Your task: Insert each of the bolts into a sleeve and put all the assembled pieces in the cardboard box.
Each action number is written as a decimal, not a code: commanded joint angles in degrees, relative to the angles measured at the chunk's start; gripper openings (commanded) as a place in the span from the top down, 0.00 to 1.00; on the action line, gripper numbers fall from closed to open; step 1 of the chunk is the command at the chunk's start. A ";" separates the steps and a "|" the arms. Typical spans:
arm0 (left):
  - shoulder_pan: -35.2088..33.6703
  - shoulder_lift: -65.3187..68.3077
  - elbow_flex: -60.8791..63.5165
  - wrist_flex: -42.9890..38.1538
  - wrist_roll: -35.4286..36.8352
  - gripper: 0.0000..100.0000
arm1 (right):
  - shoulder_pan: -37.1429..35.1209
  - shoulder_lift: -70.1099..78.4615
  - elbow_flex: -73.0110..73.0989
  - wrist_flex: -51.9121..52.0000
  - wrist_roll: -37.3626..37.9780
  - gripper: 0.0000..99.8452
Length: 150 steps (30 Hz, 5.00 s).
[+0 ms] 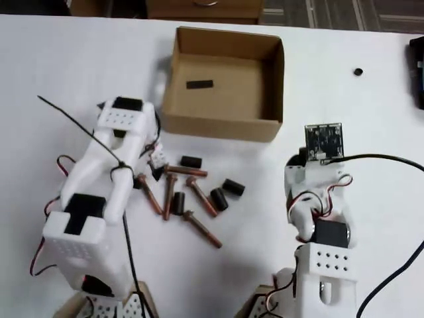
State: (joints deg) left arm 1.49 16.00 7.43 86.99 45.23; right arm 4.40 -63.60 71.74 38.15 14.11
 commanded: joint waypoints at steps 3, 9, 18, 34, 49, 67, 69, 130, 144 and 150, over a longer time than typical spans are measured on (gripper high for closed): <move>-1.93 -0.09 -0.75 -1.23 0.00 0.85 | 0.40 -1.63 -1.58 -1.19 -0.09 0.98; -1.93 -0.18 6.37 -8.26 0.00 0.85 | 0.40 -1.80 -1.85 -1.19 0.00 0.98; -1.85 -0.09 13.32 -17.14 0.00 0.90 | 0.31 -1.80 -2.02 -1.45 0.00 0.98; -2.64 -0.70 5.85 -11.69 -9.58 0.98 | -0.40 -1.80 -3.69 -8.92 -8.00 0.98; -1.23 -18.81 -35.65 14.42 -23.56 0.98 | -19.47 -1.89 -8.35 -3.12 -9.67 0.98; 11.69 -41.14 -28.62 11.96 -17.93 0.98 | -42.51 -1.89 -20.75 18.24 -19.16 0.98; 13.10 -40.88 -28.62 11.96 -17.85 0.98 | -46.11 -1.89 -20.75 17.98 -19.16 0.98; 19.08 -41.76 -13.67 -4.57 -15.47 0.98 | -44.88 -1.80 -17.85 5.32 -24.35 0.98; 18.20 -44.57 -7.16 -6.68 -15.56 0.98 | -44.79 -2.15 -17.93 5.67 -24.35 0.98; 16.97 -44.57 -6.81 -6.33 -15.56 0.98 | -44.70 -5.14 -17.49 5.67 -24.35 0.98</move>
State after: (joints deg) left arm 19.69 -27.52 0.66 81.10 29.93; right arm -41.23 -66.33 54.68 44.75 -10.59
